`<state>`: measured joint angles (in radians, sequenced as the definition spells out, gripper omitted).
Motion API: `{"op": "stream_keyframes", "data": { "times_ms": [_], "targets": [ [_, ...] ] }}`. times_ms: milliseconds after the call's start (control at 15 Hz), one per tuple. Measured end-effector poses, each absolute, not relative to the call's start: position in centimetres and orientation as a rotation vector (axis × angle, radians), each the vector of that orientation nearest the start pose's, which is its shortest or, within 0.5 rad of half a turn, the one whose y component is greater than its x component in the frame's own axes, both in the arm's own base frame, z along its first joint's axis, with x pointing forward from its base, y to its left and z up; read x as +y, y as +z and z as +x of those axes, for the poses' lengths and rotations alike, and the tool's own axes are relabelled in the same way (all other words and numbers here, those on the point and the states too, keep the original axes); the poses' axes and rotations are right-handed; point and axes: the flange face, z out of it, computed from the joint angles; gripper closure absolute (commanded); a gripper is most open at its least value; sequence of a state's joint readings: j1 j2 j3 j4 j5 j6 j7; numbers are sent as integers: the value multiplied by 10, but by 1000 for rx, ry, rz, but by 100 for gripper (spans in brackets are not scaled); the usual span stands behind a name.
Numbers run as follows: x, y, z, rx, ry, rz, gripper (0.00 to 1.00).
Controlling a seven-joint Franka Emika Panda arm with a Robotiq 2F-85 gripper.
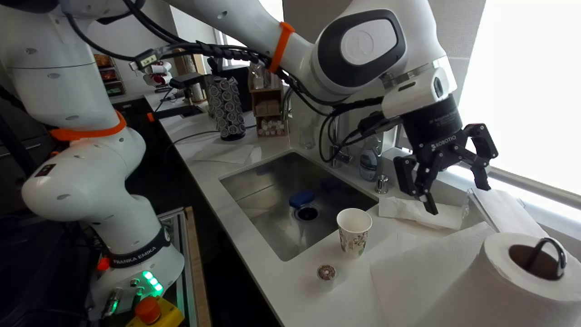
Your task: Cut a piece of paper towel and move it to the left side where another piece of paper towel is
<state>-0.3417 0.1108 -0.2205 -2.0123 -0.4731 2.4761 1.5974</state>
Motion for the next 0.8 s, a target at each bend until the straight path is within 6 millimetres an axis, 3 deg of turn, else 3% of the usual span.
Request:
{"op": "stream_keyframes", "data": {
  "times_ms": [400,667,733,800],
  "targets": [
    [-347,398,546,2621,-708,-1833,2],
    [-368,380,557,2673,-689,-1768,20],
    [-373,377,559,2683,-687,-1752,20],
    [-376,375,562,2689,-687,-1739,31]
  ]
}}
